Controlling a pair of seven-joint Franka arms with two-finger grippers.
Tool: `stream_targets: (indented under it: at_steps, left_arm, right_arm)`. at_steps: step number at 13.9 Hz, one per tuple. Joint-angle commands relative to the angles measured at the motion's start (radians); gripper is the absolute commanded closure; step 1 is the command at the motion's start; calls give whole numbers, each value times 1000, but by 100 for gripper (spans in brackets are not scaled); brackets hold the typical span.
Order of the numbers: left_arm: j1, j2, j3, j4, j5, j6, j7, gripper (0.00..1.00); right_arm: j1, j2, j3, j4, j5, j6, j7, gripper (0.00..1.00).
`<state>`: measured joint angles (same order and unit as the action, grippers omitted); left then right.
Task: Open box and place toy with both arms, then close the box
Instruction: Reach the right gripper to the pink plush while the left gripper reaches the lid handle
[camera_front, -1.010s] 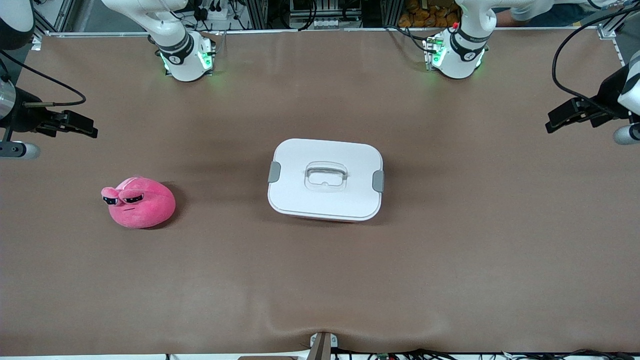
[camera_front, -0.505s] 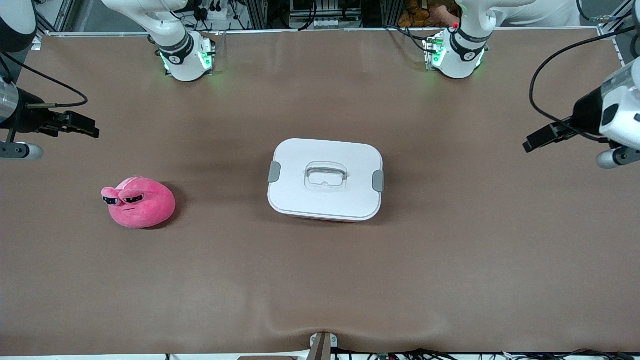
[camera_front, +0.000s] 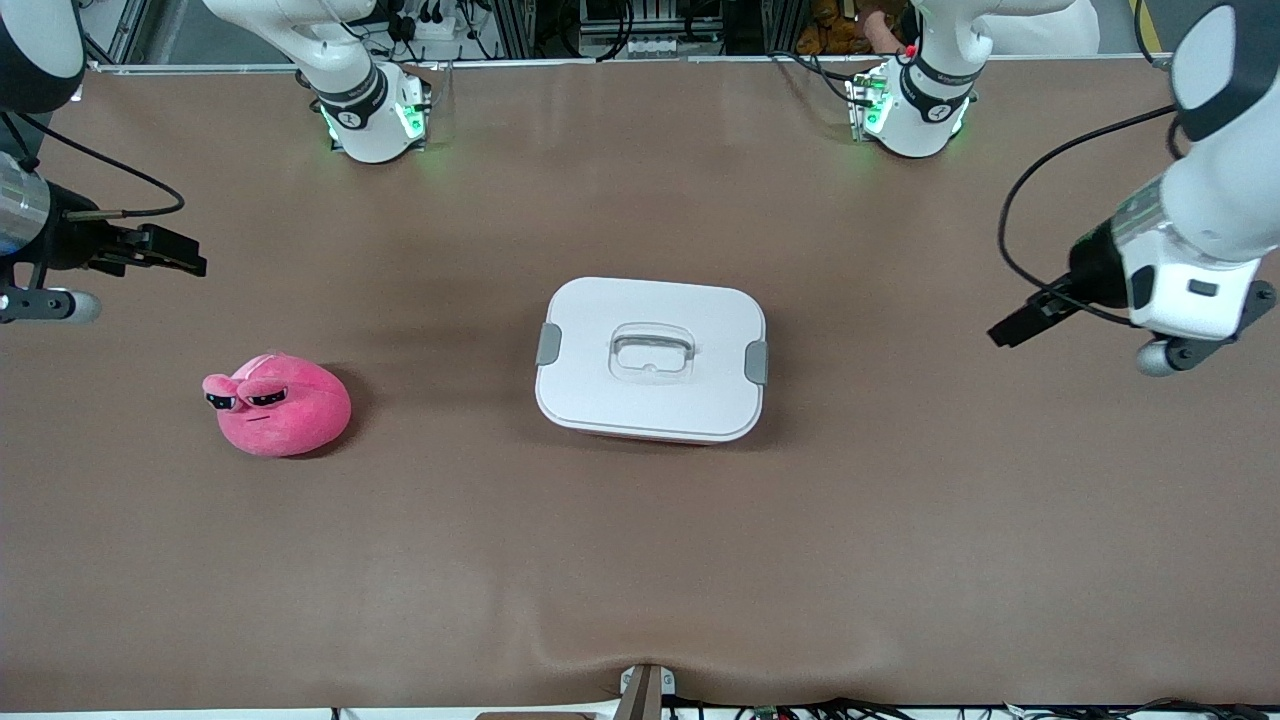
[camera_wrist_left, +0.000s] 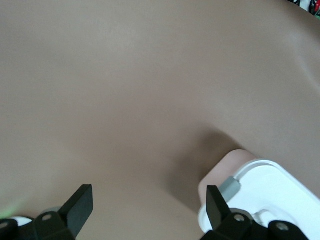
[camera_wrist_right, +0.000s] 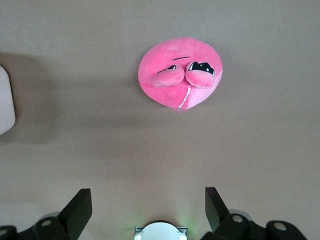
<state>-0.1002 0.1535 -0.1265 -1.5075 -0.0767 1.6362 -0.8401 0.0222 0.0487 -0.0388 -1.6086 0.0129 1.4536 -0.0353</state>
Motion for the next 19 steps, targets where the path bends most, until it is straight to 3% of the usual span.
stream_targets:
  at_steps: [1, 6, 19]
  left_arm:
    - [-45, 17, 2, 10, -14, 22, -147, 0]
    - [-104, 46, 2, 10, -43, 62, -402, 0]
    - [-282, 136, 5, 19, -23, 204, -803, 0]
  right_arm:
    - [2, 2, -3, -28, 1, 37, -86, 0]
    - [27, 0, -3, -114, -2, 114, -133, 0]
    - [24, 0, -3, -370, -2, 432, -699, 0]
